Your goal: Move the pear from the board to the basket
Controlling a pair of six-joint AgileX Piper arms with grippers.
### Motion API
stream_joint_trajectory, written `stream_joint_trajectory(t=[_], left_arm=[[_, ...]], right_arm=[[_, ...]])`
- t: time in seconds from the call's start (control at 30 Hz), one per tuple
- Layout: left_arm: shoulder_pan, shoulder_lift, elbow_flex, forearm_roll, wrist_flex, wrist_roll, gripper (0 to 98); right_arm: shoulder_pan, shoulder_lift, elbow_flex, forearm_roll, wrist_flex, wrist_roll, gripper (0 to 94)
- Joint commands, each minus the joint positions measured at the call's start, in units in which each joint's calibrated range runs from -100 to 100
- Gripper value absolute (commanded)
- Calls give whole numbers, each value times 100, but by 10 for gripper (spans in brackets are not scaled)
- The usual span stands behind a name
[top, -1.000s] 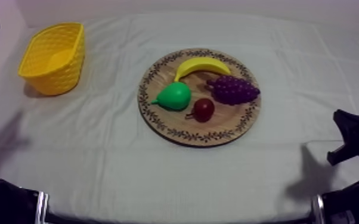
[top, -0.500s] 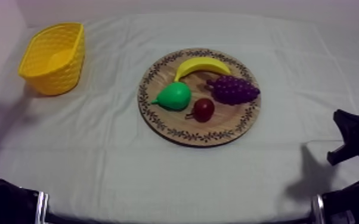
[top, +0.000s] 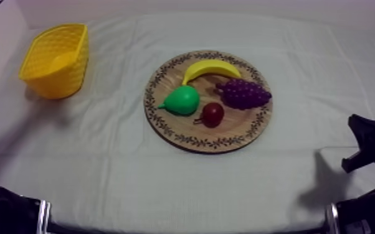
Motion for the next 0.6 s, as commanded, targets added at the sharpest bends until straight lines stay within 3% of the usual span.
stream_joint_trajectory(t=[0.0,0.57], left_arm=[[197,71,-3,12,51,-63,0],[1303,1200,-87,23,351,-228,1]], right_arm=[[-2,-1,-1,0,0,1,3],[-2,-1,-1,0,0,1,3]])
